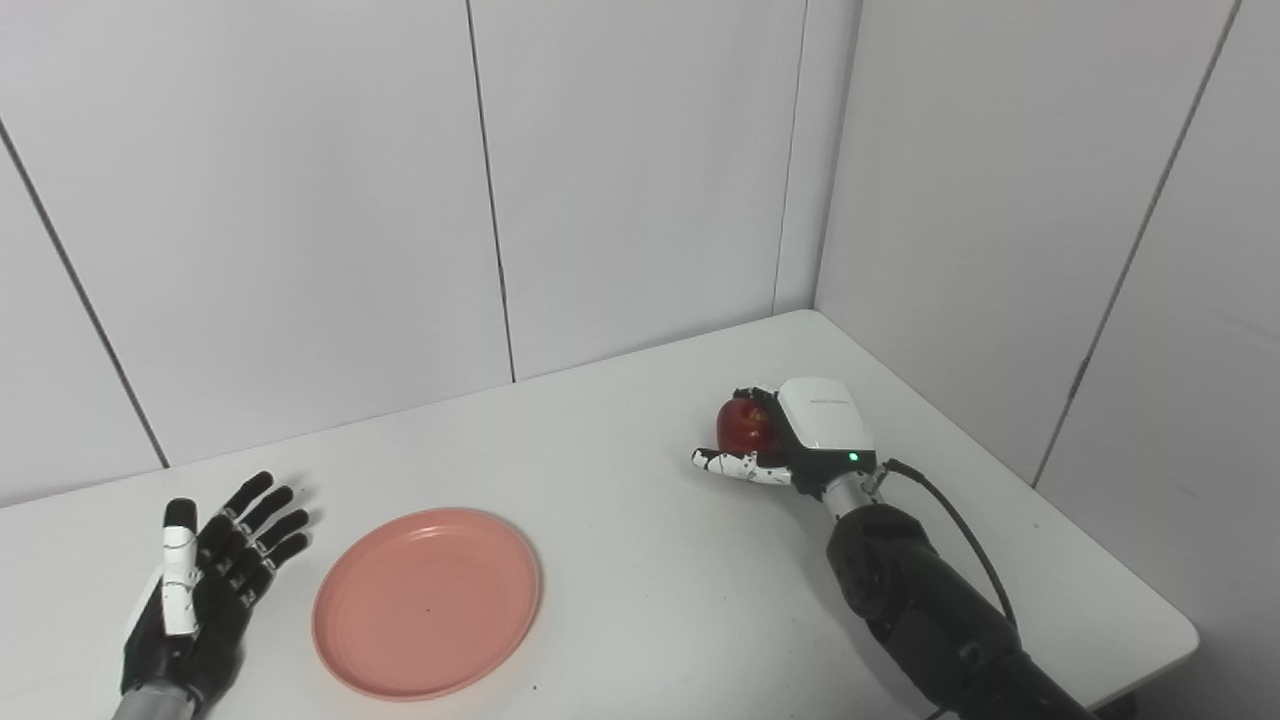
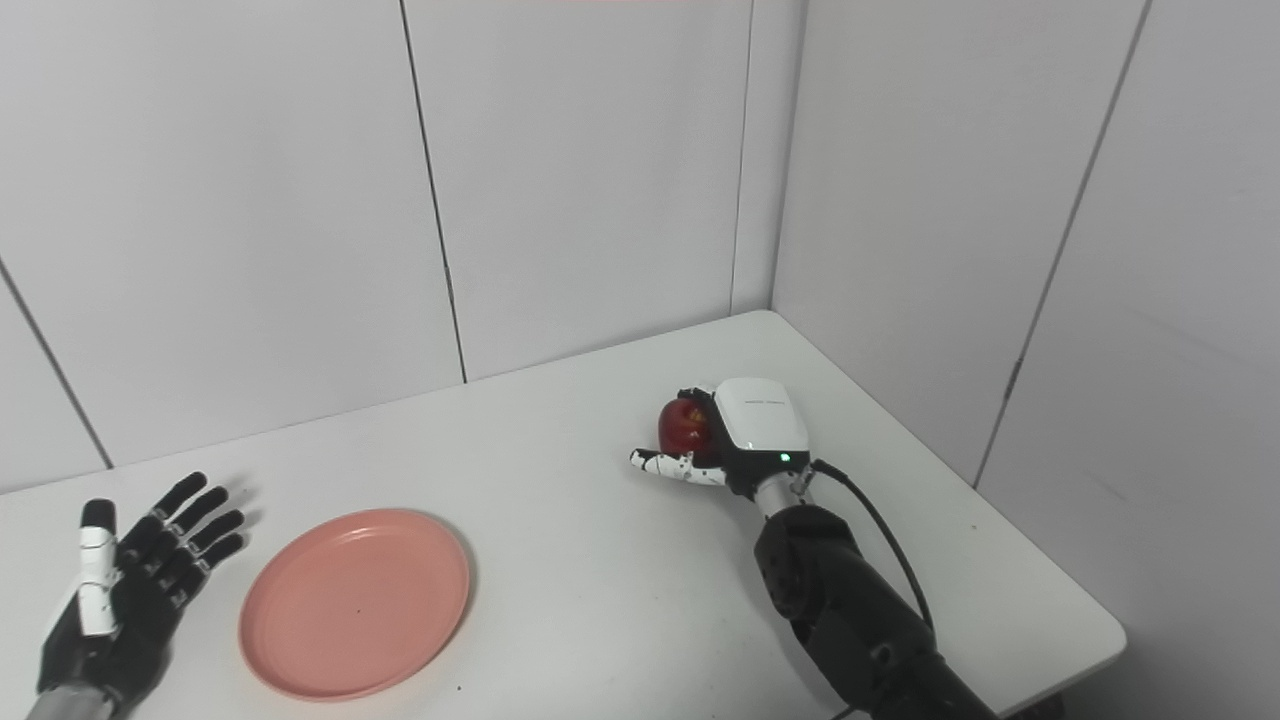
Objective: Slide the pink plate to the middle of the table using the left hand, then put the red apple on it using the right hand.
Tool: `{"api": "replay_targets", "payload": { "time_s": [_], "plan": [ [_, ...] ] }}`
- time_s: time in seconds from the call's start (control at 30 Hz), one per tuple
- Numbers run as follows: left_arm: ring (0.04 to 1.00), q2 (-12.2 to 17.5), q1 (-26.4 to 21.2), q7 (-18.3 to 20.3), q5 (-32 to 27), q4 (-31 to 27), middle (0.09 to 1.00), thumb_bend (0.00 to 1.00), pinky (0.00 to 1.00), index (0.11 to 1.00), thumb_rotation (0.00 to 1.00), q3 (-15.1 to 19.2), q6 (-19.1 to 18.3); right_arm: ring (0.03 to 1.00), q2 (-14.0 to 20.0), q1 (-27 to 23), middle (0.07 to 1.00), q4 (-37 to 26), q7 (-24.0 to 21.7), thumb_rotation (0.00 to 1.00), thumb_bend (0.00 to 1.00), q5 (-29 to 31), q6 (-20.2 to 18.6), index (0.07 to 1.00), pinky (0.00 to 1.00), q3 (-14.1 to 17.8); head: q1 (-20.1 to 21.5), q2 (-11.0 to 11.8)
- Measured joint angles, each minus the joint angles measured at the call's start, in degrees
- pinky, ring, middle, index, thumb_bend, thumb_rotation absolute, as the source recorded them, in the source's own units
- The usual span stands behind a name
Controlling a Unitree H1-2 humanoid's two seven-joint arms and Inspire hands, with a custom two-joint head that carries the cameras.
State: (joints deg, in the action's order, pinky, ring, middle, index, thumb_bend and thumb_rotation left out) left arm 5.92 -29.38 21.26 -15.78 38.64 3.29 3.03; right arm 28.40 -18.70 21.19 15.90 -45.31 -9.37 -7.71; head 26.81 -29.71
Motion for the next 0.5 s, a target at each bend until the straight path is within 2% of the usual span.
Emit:
{"api": "replay_targets", "payload": {
  "time_s": [0.07,0.1,0.23,0.33,0.5],
  "plan": [
    [0.824,0.00,0.00,0.01,0.01,0.10,0.873,0.82,0.85,0.846,1.00,0.00,0.01,0.367,0.00,-0.18,0.444,0.64,0.88,0.74,0.59,0.09,0.06,0.551,0.33,0.04,0.00,0.00],
    [0.822,0.00,0.00,0.01,0.00,0.18,0.873,0.82,0.84,0.845,1.00,0.01,0.01,0.319,-0.02,-0.18,0.401,0.85,1.49,0.69,0.55,0.17,0.26,0.517,0.28,0.03,0.00,0.00],
    [0.822,0.00,0.00,0.01,0.01,0.21,0.871,0.82,0.85,0.853,1.00,0.00,0.01,0.197,-0.12,-0.27,0.286,3.00,4.87,0.58,0.48,1.67,3.64,0.400,0.15,0.06,0.00,0.00],
    [0.821,0.00,0.00,0.01,0.01,0.21,0.870,0.82,0.85,0.844,1.00,0.01,0.02,0.174,-0.17,-0.43,0.257,4.45,7.29,0.54,0.46,2.26,5.58,0.358,0.13,0.06,-0.09,-0.09],
    [0.825,0.00,0.00,-0.01,0.04,0.14,0.870,0.82,0.84,0.844,1.00,-0.03,0.02,0.159,-0.18,-0.43,0.234,4.64,7.90,0.52,0.46,2.55,6.44,0.304,0.12,0.04,-0.09,-0.09]
  ]
}}
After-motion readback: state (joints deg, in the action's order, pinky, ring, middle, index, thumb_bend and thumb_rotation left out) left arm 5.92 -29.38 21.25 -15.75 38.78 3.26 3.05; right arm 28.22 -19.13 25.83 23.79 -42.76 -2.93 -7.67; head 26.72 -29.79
